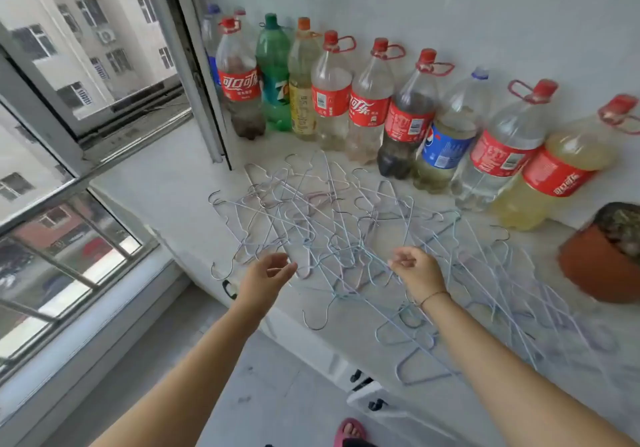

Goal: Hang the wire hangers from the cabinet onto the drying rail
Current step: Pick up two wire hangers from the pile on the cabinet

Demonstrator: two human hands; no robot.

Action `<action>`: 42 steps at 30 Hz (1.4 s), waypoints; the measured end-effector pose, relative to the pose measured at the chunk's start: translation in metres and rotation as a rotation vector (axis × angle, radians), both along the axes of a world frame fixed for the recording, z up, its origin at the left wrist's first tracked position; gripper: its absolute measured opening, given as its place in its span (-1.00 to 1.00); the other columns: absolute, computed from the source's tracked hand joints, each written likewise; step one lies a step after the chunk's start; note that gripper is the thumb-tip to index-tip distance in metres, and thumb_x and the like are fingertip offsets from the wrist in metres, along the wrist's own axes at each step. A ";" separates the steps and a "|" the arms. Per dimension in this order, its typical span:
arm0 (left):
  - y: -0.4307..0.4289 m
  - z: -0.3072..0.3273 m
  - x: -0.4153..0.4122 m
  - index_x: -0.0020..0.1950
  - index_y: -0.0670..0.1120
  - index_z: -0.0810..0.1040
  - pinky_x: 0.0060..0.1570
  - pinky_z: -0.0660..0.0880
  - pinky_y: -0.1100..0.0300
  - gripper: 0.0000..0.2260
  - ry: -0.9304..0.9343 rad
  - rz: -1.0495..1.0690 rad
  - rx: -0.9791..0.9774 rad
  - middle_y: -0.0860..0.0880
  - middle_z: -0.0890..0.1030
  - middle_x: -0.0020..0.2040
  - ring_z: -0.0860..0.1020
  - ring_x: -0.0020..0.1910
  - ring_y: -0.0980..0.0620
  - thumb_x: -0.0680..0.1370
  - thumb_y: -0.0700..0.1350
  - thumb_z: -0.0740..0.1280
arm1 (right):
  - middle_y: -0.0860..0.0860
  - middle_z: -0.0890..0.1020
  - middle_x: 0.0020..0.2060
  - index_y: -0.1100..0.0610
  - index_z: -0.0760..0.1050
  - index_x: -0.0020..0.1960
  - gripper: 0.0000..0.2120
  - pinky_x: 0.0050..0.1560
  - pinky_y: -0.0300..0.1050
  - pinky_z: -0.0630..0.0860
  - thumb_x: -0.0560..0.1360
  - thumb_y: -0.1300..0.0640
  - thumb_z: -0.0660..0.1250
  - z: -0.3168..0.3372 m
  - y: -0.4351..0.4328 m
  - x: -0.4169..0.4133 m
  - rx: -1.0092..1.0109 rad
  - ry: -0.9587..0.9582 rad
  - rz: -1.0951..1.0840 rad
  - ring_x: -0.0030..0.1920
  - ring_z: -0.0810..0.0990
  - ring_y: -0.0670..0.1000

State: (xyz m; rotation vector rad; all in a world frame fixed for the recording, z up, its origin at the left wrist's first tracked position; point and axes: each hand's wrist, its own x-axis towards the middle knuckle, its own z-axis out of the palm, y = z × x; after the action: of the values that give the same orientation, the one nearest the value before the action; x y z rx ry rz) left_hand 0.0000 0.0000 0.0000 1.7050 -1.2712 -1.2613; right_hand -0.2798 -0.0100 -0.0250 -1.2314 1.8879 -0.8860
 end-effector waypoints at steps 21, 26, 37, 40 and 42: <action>-0.038 -0.019 -0.018 0.28 0.02 0.52 0.17 0.40 0.14 -0.66 -0.124 -0.134 0.082 0.04 0.58 0.12 0.51 0.19 0.06 0.52 0.05 0.33 | -0.03 0.61 -0.32 0.12 0.59 -0.14 -0.95 -0.22 -0.41 0.47 0.44 0.24 0.39 -0.005 -0.027 -0.002 0.021 -0.027 0.189 -0.32 0.56 -0.16; -0.053 -0.008 -0.024 0.33 0.07 0.48 0.22 0.36 0.11 -0.63 -0.184 -0.271 0.016 0.03 0.53 0.19 0.45 0.23 0.08 0.52 0.08 0.31 | -0.02 0.63 -0.31 -0.01 0.56 -0.19 -0.82 -0.20 -0.43 0.49 0.43 0.27 0.40 0.016 -0.024 0.000 -0.048 -0.182 0.226 -0.37 0.56 -0.27; -0.070 0.010 0.003 -0.21 -0.04 0.64 -0.25 0.44 0.35 -0.93 -0.064 -0.230 -0.007 0.06 0.63 -0.36 0.49 -0.37 0.13 0.48 -0.12 0.41 | -0.03 0.66 -0.26 0.05 0.59 -0.15 -0.92 -0.04 -0.31 0.53 0.43 0.22 0.41 0.020 -0.040 0.011 0.002 -0.300 0.200 -0.22 0.61 -0.15; -0.066 0.016 0.021 -0.24 -0.12 0.60 -0.32 0.48 0.32 -0.86 0.098 -0.163 0.019 0.04 0.58 -0.47 0.48 -0.48 0.16 0.52 -0.21 0.35 | 0.00 0.67 -0.24 0.07 0.60 -0.18 -0.90 0.02 -0.09 0.55 0.48 0.12 0.33 0.011 -0.060 0.016 -0.010 -0.222 -0.013 -0.15 0.62 0.00; -0.062 0.017 0.038 -0.23 -0.13 0.57 -0.34 0.47 0.28 -0.86 0.158 -0.101 0.038 0.03 0.56 -0.45 0.48 -0.47 0.12 0.54 -0.20 0.32 | 0.12 0.67 -0.25 0.19 0.61 -0.19 -0.79 -0.01 0.00 0.52 0.48 0.15 0.24 0.003 -0.073 0.016 -0.009 -0.097 -0.214 -0.15 0.62 0.14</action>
State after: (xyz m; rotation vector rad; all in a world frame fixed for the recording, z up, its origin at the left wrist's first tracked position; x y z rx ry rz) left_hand 0.0381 -0.0621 0.0175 1.5497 -1.2599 -1.4570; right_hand -0.2636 -0.0834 -0.0219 -0.9853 1.9641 -1.0479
